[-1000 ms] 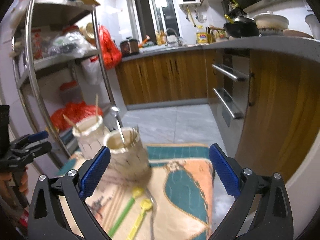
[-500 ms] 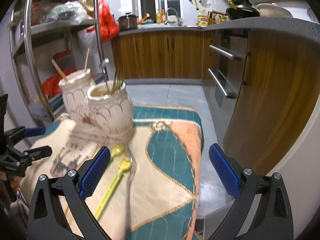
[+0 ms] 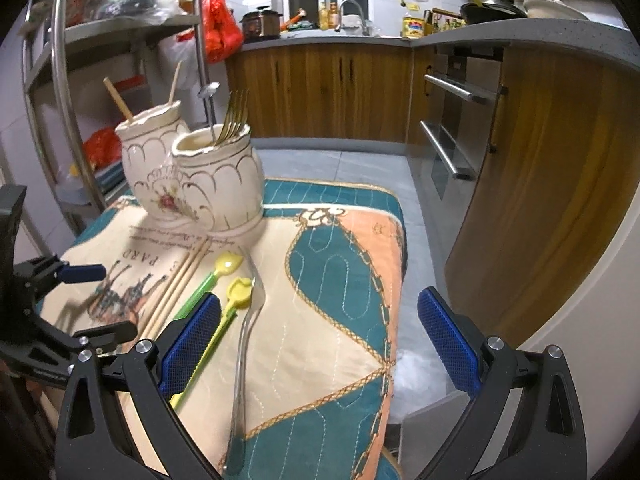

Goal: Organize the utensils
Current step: 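Move both tools back down toward the remaining utensils on the mat, then grasp a third wooden chopstick with the left tool while the right tool grasps a silver spoon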

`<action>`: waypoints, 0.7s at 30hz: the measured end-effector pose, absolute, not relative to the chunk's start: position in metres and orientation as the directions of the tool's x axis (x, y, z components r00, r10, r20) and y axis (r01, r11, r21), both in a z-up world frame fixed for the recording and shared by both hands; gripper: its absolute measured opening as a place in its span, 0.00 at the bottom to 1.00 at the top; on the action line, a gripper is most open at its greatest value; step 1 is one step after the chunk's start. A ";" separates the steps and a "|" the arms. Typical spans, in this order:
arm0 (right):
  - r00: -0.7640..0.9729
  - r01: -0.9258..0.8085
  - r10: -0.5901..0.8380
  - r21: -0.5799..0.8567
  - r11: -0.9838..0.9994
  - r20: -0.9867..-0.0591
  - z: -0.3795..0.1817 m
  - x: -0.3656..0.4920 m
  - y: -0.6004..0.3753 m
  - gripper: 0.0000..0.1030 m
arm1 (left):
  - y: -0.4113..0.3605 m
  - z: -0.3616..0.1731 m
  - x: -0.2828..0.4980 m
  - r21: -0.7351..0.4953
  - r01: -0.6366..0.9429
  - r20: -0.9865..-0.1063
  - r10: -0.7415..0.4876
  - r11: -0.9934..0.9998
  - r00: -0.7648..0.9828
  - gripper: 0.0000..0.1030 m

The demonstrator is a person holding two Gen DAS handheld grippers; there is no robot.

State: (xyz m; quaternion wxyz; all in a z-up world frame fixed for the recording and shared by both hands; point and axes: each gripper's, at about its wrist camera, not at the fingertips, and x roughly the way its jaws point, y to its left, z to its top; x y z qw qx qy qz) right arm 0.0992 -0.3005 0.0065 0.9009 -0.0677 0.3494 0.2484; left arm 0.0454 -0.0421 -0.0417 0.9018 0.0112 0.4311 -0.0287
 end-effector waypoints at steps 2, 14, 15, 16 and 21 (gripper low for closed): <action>0.626 -0.505 0.398 0.041 0.862 -0.671 0.004 0.098 -0.299 0.95 | -0.042 -0.044 0.045 -0.002 0.052 -0.783 -0.034 0.999 0.622 0.92; 0.554 -0.562 0.397 0.024 0.827 -0.731 -0.012 0.092 -0.282 0.84 | -0.044 -0.045 0.049 0.024 0.053 -0.789 -0.014 0.998 0.615 0.70; 0.542 -0.569 0.398 0.026 0.822 -0.740 -0.014 0.092 -0.280 0.74 | -0.045 -0.045 0.049 0.028 0.059 -0.787 -0.015 0.998 0.617 0.62; 0.530 -0.574 0.397 0.027 0.818 -0.749 -0.016 0.092 -0.277 0.66 | -0.046 -0.044 0.050 0.021 0.080 -0.787 -0.033 0.997 0.616 0.57; 0.478 -0.604 0.410 0.049 0.796 -0.776 -0.025 0.090 -0.266 0.39 | -0.045 -0.039 0.054 -0.005 0.155 -0.793 -0.098 0.988 0.602 0.18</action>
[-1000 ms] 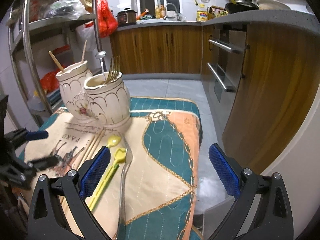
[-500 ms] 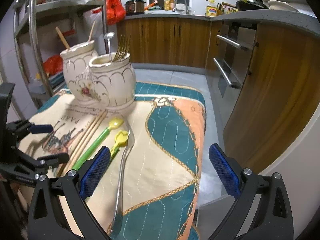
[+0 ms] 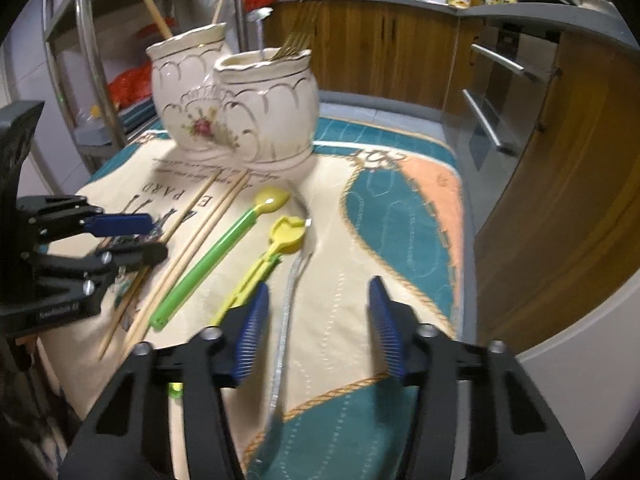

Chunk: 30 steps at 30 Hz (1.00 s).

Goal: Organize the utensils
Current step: 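Grasp a third wooden chopstick with the left tool while the right tool grasps a silver spoon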

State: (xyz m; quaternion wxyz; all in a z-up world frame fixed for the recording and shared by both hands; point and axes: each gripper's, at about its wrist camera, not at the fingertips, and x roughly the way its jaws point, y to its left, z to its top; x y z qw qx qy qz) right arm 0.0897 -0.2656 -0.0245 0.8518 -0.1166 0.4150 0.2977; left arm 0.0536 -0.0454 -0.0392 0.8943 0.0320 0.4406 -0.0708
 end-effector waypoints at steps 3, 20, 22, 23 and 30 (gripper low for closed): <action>0.456 -0.606 0.411 0.062 0.793 -0.789 -0.029 0.091 -0.260 0.22 | -0.042 -0.037 0.056 -0.019 0.184 -0.801 -0.125 0.983 0.586 0.10; 0.428 -0.602 0.391 0.066 0.796 -0.815 -0.025 0.096 -0.262 0.08 | -0.003 -0.029 0.039 0.035 0.296 -0.858 -0.124 0.955 0.499 0.07; 0.431 -0.602 0.386 0.058 0.796 -0.816 -0.025 0.098 -0.259 0.22 | 0.005 -0.029 0.037 0.025 0.274 -0.858 -0.120 0.962 0.499 0.07; 0.433 -0.601 0.384 0.056 0.797 -0.815 -0.025 0.100 -0.258 0.26 | 0.008 -0.030 0.036 0.013 0.258 -0.856 -0.123 0.966 0.502 0.07; 0.466 -0.591 0.362 0.020 0.806 -0.807 -0.021 0.117 -0.247 0.27 | 0.010 -0.033 0.036 -0.011 0.223 -0.840 -0.129 0.975 0.526 0.09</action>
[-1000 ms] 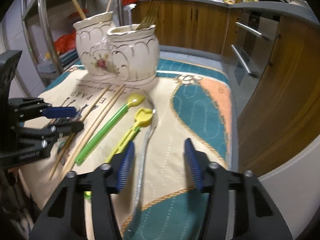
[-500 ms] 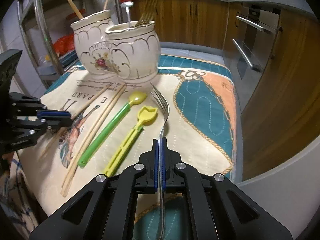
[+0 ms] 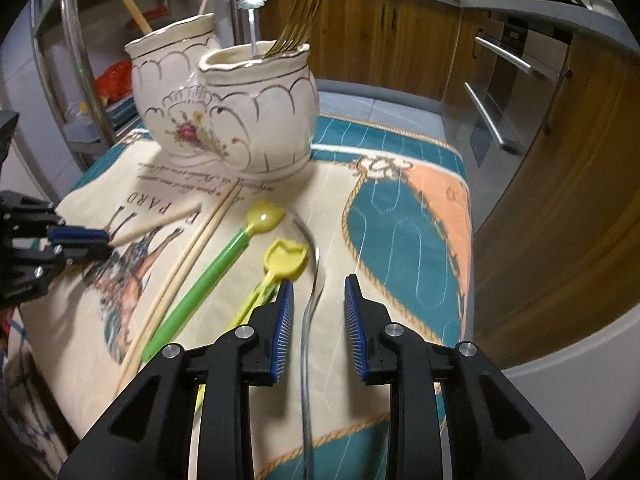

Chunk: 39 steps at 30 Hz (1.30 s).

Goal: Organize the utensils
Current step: 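Grasp a third wooden chopstick with the left tool while the right tool grasps a silver spoon, then lift the chopstick over the tall vase while the right tool carries the spoon over the short vase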

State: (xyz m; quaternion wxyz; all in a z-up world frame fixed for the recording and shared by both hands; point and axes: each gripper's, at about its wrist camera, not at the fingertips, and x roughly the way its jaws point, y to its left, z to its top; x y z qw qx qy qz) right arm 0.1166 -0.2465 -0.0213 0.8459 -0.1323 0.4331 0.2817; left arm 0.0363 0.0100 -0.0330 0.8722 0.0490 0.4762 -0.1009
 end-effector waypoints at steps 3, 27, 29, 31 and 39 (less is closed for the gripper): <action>0.473 -0.581 0.350 0.013 0.814 -0.809 -0.022 0.124 -0.243 0.27 | 0.007 -0.034 0.040 -0.008 0.215 -0.834 -0.125 0.976 0.538 0.09; 0.596 -0.573 0.518 0.128 0.810 -0.614 0.042 0.096 -0.281 0.03 | 0.020 -0.007 0.025 -0.050 0.255 -0.662 -0.223 0.966 0.715 0.05; 0.606 -0.579 0.530 0.127 0.805 -0.593 0.049 0.091 -0.282 0.03 | 0.023 0.000 0.020 -0.050 0.262 -0.638 -0.233 0.964 0.734 0.05; 0.617 -0.588 0.544 0.126 0.799 -0.569 0.057 0.087 -0.285 0.03 | 0.026 0.007 0.016 -0.042 0.267 -0.611 -0.236 0.963 0.755 0.05; 0.667 -0.595 0.576 0.128 0.793 -0.472 0.087 0.082 -0.284 0.03 | 0.043 0.043 0.001 -0.048 0.267 -0.460 -0.259 0.962 0.849 0.05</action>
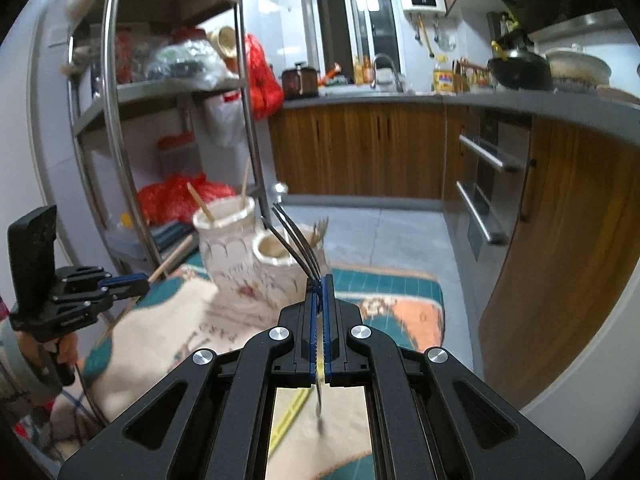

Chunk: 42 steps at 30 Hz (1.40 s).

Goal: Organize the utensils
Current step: 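Lift the chopstick over the tall vase while the right tool carries the spoon over the short vase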

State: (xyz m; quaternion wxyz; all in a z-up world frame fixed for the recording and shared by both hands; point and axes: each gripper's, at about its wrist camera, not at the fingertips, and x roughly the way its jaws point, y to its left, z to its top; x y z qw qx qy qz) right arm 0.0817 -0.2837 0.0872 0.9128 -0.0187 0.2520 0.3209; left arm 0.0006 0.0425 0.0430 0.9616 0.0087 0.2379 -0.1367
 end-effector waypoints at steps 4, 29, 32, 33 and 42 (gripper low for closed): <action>0.679 -0.598 0.586 0.129 0.791 -0.441 0.103 0.088 -0.275 0.03 | 0.056 0.070 0.003 -0.077 0.256 -0.353 -0.266 0.964 0.897 0.05; 0.700 -0.603 0.637 0.211 0.769 -0.322 0.176 0.176 -0.223 0.03 | 0.083 0.114 0.156 -0.262 0.193 -0.136 -0.235 0.946 0.963 0.05; 0.684 -0.603 0.629 0.198 0.773 -0.370 0.160 0.193 -0.215 0.03 | 0.086 0.104 0.167 -0.284 0.164 -0.147 -0.212 0.945 0.966 0.05; 0.679 -0.603 0.628 0.198 0.773 -0.382 0.157 0.197 -0.213 0.03 | 0.087 0.101 0.169 -0.287 0.157 -0.150 -0.207 0.945 0.967 0.05; 0.625 -0.613 0.651 0.244 0.751 -0.432 0.122 0.222 -0.211 0.03 | 0.094 0.080 0.166 -0.265 0.159 -0.193 -0.213 0.951 0.958 0.05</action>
